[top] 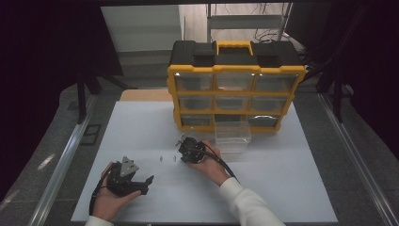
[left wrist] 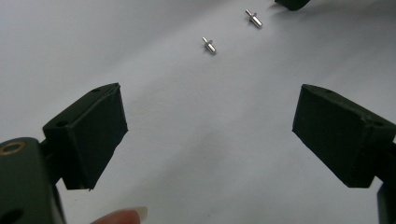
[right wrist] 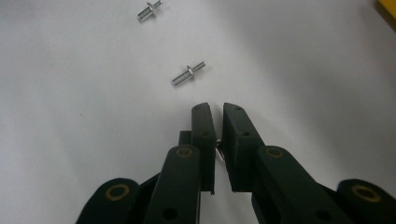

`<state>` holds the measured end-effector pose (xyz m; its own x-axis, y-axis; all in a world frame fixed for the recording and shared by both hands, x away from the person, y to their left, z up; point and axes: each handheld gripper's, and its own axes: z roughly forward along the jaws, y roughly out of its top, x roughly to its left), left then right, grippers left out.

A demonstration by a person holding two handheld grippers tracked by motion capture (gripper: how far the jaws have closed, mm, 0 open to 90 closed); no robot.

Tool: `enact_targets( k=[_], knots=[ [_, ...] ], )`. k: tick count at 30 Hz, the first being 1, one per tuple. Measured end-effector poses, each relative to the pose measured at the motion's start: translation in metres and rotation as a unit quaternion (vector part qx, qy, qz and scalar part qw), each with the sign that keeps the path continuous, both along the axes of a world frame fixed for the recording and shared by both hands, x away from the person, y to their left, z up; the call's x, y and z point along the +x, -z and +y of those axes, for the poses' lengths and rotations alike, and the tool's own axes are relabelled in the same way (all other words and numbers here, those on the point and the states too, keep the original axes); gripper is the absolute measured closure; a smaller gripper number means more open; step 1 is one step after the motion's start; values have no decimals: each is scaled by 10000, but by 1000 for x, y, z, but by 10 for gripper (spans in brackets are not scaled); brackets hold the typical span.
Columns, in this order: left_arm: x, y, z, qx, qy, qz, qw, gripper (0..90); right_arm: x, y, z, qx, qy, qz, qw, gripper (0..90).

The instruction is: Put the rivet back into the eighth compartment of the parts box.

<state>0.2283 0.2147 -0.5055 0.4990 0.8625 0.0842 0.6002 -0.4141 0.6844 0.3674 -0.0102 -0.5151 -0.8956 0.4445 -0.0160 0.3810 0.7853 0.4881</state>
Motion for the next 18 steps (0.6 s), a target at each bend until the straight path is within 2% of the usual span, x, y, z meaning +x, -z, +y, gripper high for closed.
enact_targets(
  k=[2, 8, 18],
  knots=[
    [0, 0, 0, -2, -2, 0, 10000, 102, 1, -1, -2, 37, 31, -20, 10000, 832],
    [0, 0, 0, -5, -4, -7, 10000, 102, 1, -11, -7, 319, 105, 104, 9994, 833],
    [0, 1, 0, 13, 0, 8, 10000, 102, -8, -41, -24, 654, 70, 91, 9978, 834]
  ],
)
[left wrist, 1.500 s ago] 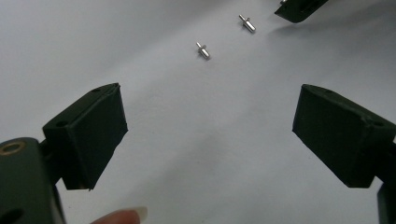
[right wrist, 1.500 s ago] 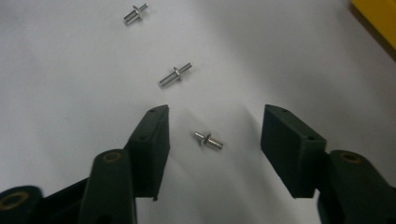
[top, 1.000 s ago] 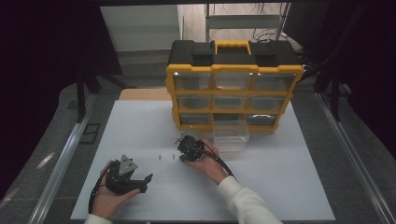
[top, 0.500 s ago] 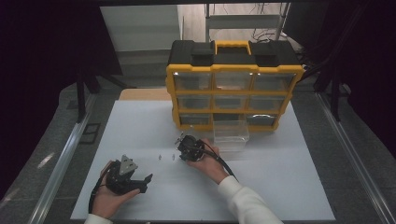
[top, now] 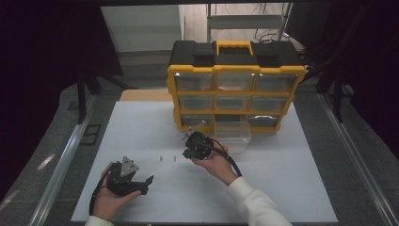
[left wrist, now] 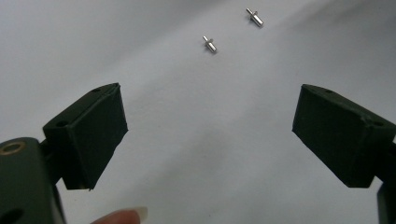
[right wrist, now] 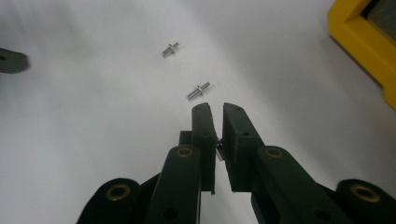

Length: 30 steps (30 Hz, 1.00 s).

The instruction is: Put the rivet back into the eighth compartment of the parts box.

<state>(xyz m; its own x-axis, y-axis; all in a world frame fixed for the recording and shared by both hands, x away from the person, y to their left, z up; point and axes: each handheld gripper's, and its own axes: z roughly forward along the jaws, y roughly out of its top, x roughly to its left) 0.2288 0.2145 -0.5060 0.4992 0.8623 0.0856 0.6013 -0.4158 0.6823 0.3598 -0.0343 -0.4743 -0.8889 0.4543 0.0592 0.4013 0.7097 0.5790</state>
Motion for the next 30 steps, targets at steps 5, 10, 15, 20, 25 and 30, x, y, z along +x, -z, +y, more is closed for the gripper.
enact_targets(
  k=[5, 10, 15, 20, 25, 30],
  knots=[
    [0, 0, 0, 40, 17, 14, 10000, 102, -5, -12, -14, 115, 13, 41, 9999, 834],
    [0, 0, -1, 23, 20, 8, 10000, 103, -10, -20, -28, 173, 45, 33, 9998, 833],
    [0, 2, -2, 13, -11, 18, 10000, 103, -15, -26, -40, 205, 93, -40, 9997, 833],
    [0, 2, -2, 5, -25, 22, 10000, 103, -18, -32, -53, 314, 163, -76, 9993, 833],
    [0, 2, -2, 8, -25, 29, 10000, 103, -20, -37, -62, 479, 173, -41, 9987, 833],
    [0, 3, -2, 33, -42, 48, 10000, 103, -22, -41, -70, 537, 234, -107, 9982, 833]
  ],
)
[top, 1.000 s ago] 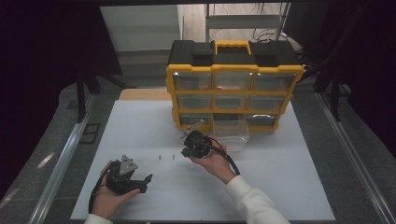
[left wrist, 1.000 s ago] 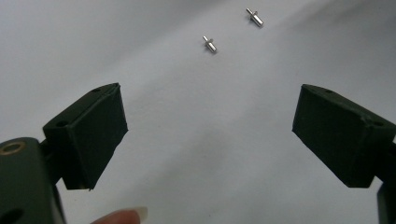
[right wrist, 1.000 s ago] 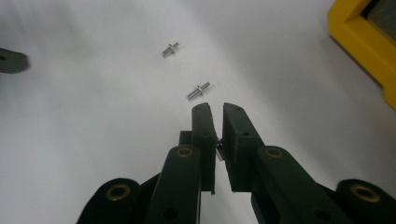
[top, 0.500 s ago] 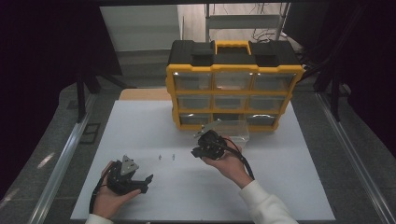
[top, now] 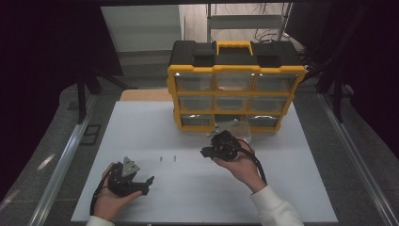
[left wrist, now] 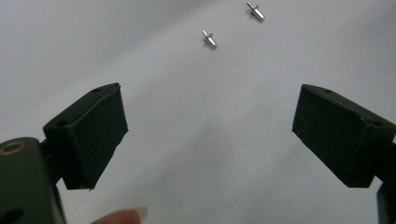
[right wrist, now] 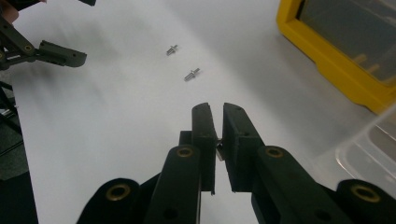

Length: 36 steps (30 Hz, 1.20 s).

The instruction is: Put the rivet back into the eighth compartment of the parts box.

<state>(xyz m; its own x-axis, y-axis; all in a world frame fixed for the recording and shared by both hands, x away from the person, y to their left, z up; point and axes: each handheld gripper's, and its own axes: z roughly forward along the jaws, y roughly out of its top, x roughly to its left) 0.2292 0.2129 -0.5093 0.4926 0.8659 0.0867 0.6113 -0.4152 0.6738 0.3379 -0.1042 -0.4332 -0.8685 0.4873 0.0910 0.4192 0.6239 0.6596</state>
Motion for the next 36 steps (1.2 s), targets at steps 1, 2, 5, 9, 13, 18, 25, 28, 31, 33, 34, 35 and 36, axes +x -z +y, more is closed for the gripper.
enact_targets(
  k=[1, 2, 5, 9, 13, 18, 25, 28, 31, 33, 34, 35, 36],
  knots=[
    [0, 0, 0, 1, 0, 0, 10000, 103, 0, 0, -2, 14, 18, 0, 10000, 833],
    [0, 0, 0, -8, -7, -5, 10000, 103, 0, -1, -3, 25, 38, 14, 10000, 833],
    [0, 0, -1, 12, 10, -13, 10000, 103, 1, -3, -9, 38, 87, -20, 10000, 833],
    [0, 1, -2, 54, 39, 10, 10000, 103, 3, -8, -16, 143, 186, -71, 9997, 833],
    [0, 1, -2, 49, 43, 9, 10000, 103, 3, -12, -22, 185, 261, -103, 9994, 833],
    [0, 1, -2, 13, 56, 6, 10000, 104, 3, -15, -28, 196, 339, -146, 9991, 833],
    [0, 1, -4, 45, 73, 11, 10000, 103, 6, -18, -37, 220, 490, -206, 9983, 832],
    [0, 1, -4, 56, 89, 16, 9999, 104, 6, -18, -40, 213, 524, -221, 9982, 832],
    [1, 1, -4, 60, 89, 19, 9999, 103, 6, -19, -41, 238, 543, -237, 9980, 832],
    [1, 1, -4, 67, 88, 22, 9999, 103, 6, -20, -43, 255, 562, -237, 9978, 832],
    [1, 1, -4, 57, 75, 14, 10000, 103, 6, -21, -44, 263, 578, -242, 9977, 832],
    [1, 1, -4, 60, 71, 9, 10000, 103, 6, -22, -45, 287, 591, -249, 9975, 832],
    [1, 1, -3, 62, 70, 9, 10000, 103, 7, -23, -47, 304, 608, -251, 9974, 832]
  ],
)
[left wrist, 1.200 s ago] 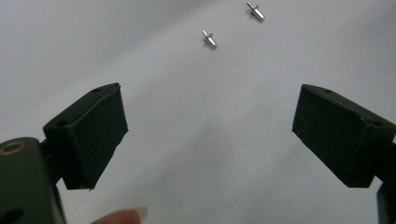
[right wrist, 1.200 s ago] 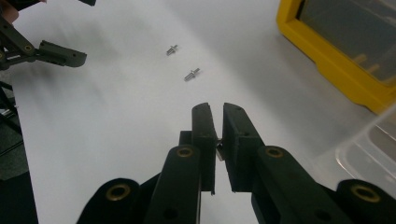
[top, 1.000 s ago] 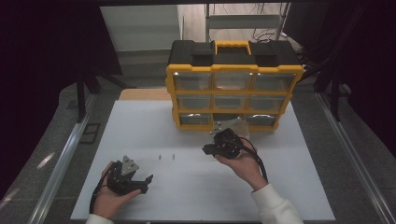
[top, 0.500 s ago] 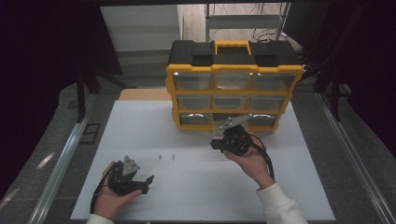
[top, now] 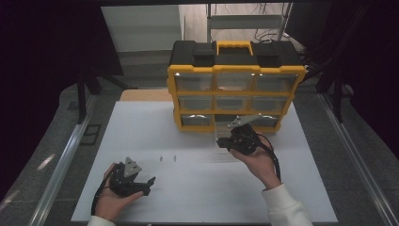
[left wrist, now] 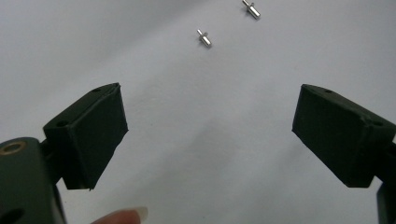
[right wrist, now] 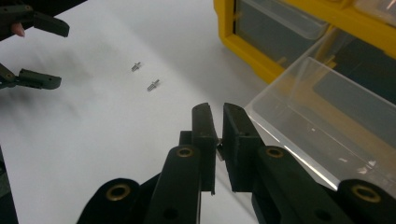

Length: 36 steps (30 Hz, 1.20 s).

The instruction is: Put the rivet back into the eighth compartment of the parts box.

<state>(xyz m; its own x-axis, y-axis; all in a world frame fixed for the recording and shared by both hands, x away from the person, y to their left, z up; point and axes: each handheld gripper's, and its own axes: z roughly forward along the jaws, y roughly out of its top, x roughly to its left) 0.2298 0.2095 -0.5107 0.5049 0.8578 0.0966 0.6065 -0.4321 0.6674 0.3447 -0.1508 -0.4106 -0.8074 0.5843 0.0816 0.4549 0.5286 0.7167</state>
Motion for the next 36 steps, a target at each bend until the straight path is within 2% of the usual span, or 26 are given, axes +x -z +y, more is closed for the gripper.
enact_targets(
  k=[8, 25, 29, 36],
  knots=[
    [0, 1, -1, 74, 38, 17, 10000, 103, 4, -2, -9, 32, 156, -33, 9999, 831],
    [0, 1, -1, 67, 15, 7, 10000, 104, 9, -5, -22, 85, 389, -156, 9991, 831],
    [0, 1, -1, 71, 14, 21, 10000, 104, 10, -5, -25, 61, 470, -240, 9986, 831],
    [0, 1, -1, 68, 13, 21, 10000, 103, 14, -3, -29, 34, 582, -250, 9980, 831]
  ],
)
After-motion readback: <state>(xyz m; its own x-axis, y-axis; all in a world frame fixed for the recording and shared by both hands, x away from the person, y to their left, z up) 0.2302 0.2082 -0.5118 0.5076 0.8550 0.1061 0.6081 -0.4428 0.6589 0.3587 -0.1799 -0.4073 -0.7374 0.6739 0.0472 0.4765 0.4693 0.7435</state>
